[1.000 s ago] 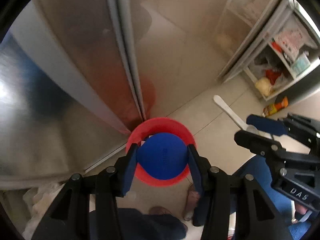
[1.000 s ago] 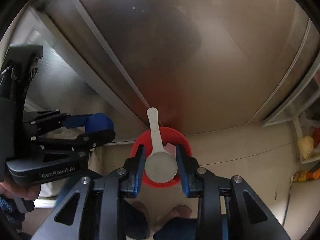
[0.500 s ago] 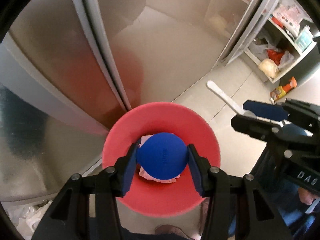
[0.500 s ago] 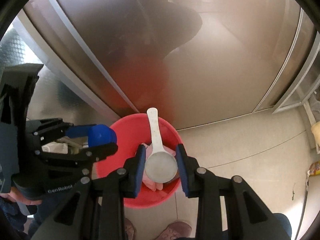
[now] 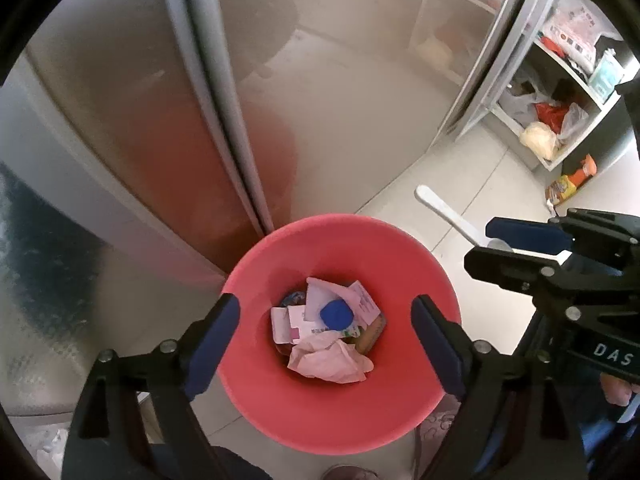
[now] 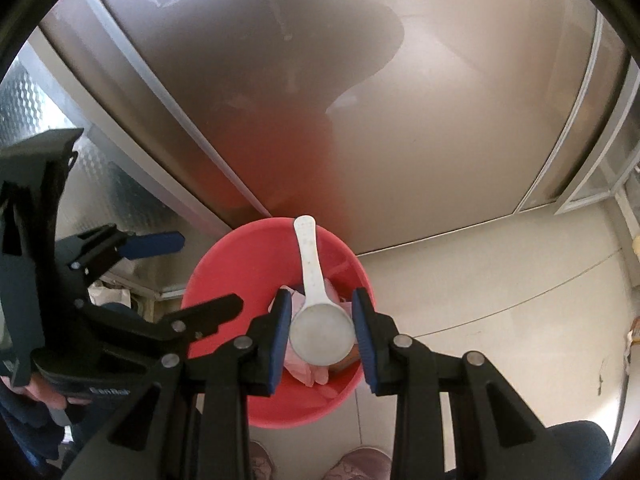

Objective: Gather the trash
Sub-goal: 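Open the left tool to drop the lid while the right drops the scoop, then raise both open tools back up to the counter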

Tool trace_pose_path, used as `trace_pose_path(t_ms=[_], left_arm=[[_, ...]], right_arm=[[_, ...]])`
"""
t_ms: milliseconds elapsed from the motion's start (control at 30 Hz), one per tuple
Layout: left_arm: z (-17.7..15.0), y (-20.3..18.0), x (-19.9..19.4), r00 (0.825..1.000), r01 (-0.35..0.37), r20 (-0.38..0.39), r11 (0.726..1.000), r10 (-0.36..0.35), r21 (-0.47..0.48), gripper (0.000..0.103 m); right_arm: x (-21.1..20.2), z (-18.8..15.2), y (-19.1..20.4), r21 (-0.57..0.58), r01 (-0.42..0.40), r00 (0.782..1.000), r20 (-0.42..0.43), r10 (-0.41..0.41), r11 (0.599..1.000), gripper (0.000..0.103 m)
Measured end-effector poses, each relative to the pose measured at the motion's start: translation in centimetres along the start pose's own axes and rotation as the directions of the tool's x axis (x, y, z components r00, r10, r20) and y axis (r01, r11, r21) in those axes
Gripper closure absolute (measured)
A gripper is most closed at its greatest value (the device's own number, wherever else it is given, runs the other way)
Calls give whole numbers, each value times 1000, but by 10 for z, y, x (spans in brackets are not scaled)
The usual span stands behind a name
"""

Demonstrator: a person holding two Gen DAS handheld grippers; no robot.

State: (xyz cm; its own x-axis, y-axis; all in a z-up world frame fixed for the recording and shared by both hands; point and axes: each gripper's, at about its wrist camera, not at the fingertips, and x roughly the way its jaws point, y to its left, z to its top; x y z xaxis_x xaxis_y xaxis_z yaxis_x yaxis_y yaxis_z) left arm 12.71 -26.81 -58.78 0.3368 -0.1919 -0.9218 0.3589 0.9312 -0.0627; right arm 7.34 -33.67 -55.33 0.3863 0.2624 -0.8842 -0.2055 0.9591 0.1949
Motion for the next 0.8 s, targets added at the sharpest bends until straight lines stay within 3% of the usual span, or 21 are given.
trace_pose_path(t_ms=[200, 433, 633, 667, 767, 800], left_arm=[[-8, 13, -2, 999, -48, -3, 998, 48, -48, 16], [-30, 31, -3, 994, -103, -44, 990, 100, -97, 0], [-46, 48, -11, 991, -130, -45, 976, 124, -176, 0], [-48, 50, -13, 991, -130, -44, 975, 124, -180, 0], [-53, 54, -18, 989, -146, -36, 972, 141, -182, 0], [-54, 56, -21, 989, -145, -36, 971, 140, -191, 0]], right_arm=[[23, 8, 18, -57, -2, 999, -39, 0, 998, 74], [51, 8, 35, -139, -47, 994, -102, 33, 989, 74], [64, 3, 53, -240, -14, 993, -114, -13, 971, 74], [64, 3, 58, -268, 4, 994, -104, -33, 963, 72], [62, 3, 67, -292, -10, 995, -97, -19, 956, 47], [60, 3, 70, -299, 0, 995, -92, -29, 954, 46]])
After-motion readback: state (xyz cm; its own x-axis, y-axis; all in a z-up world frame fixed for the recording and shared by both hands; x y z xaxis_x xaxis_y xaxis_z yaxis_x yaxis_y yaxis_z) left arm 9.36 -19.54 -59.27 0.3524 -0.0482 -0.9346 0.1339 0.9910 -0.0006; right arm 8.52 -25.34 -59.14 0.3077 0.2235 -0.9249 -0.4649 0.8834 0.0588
